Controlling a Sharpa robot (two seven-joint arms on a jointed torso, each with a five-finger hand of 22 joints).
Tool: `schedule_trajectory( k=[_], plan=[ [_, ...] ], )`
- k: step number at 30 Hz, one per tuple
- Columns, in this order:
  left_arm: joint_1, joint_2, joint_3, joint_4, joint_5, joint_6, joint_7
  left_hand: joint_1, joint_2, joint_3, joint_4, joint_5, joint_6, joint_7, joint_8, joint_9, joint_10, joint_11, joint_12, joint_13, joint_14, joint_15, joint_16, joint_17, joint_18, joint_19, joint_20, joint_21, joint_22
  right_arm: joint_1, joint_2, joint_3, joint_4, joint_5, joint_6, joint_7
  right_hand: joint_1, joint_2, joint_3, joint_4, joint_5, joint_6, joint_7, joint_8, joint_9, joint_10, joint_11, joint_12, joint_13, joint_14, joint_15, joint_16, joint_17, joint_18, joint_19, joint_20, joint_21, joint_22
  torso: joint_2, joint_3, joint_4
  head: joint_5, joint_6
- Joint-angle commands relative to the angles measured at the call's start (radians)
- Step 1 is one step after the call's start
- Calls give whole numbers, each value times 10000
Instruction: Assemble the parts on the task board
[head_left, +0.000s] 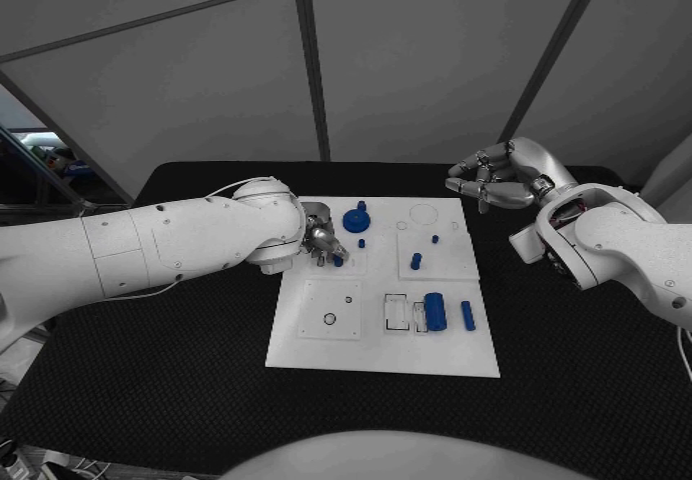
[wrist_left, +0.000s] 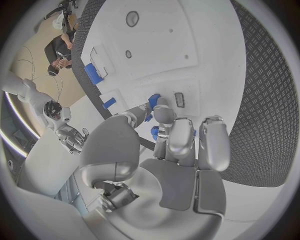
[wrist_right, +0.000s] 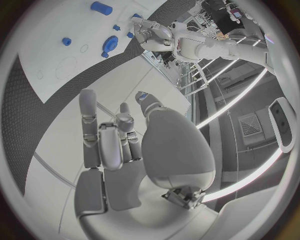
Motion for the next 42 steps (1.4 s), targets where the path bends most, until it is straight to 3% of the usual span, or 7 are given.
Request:
schedule_trajectory(
  k=[1,12,24,31,34,38,42],
  plan=[
    [-6,27,-9,-46,4,181,-64,-224,-6,-343,178,-37,127,2,-26,-3,61,-28,-43,-30,89,-48,51,8,-56,52,-15,37,67,14,-1,8,13,-21,47,46,-28,-84,16,57,65,-76,1,25,11,-41,5,-35,-11,155,-44,-64,-10,171,-52,6,-60,-11,3,1,-5,-10,-5],
    [-7,-14,-9,-72,3,156,-62,-760,-110,-2374,905,-9,232,-1,-105,1,62,-24,19,-111,85,-49,50,0,-60,68,-17,29,126,14,-7,8,7,-21,47,51,-26,-81,21,71,76,-83,-2,44,15,-59,3,-48,-35,151,-46,-77,-25,176,-64,6,-86,-46,-2,-1,12,-22,9],
    [-8,-142,45,108,12,-28,-38,-506,122,-3301,1223,17,233,-3,-158,18,20,-26,12,-237,84,-52,51,-5,-50,52,-22,-14,118,13,-4,8,-44,-21,87,50,-25,-87,20,76,78,-97,-1,49,16,-80,3,-66,-60,144,-46,-91,-44,183,-84,6,-114,-89,-1,-8,4,-20,39],
    [-9,-222,467,204,362,-323,29,-453,112,-3907,1481,23,104,43,-209,39,-117,12,-74,-393,78,-30,42,-21,10,-95,-5,-217,-118,12,18,8,-105,-21,85,59,-29,-88,19,80,78,-104,1,49,15,-78,4,-63,-56,144,-46,-91,-42,185,-87,6,-121,-98,-4,-6,5,-35,85],
    [-9,-331,879,262,567,-477,88,-287,142,-4322,1647,38,-158,144,-353,-5,-334,89,-293,-700,68,21,26,-48,74,-267,38,-458,-394,12,30,8,-145,-20,85,62,-32,-89,18,85,78,-110,2,50,15,-76,5,-61,-53,144,-46,-91,-41,186,-91,6,-126,-105,-1,-4,5,-36,103],
    [41,-513,1288,214,678,-347,151,165,200,-4748,1722,57,-833,452,-916,-380,-796,349,-694,-1193,18,211,-52,-167,211,-665,183,-1009,-1030,12,45,8,-187,-20,91,55,-32,-89,18,85,78,-110,2,50,15,-76,5,-61,-53,144,-46,-91,-41,186,-91,6,-126,-105,-15,2,16,-50,132],
    [240,-610,1506,-125,736,60,164,503,303,-5181,1874,62,-929,624,-1317,-837,-1192,506,-1077,-1652,-59,362,-155,-325,287,-855,336,-1316,-1324,11,57,8,-211,-19,97,47,-37,-86,18,92,79,-115,3,53,15,-78,6,-62,-56,144,-46,-92,-42,184,-87,6,-125,-99,-10,4,18,-52,163]
  ],
)
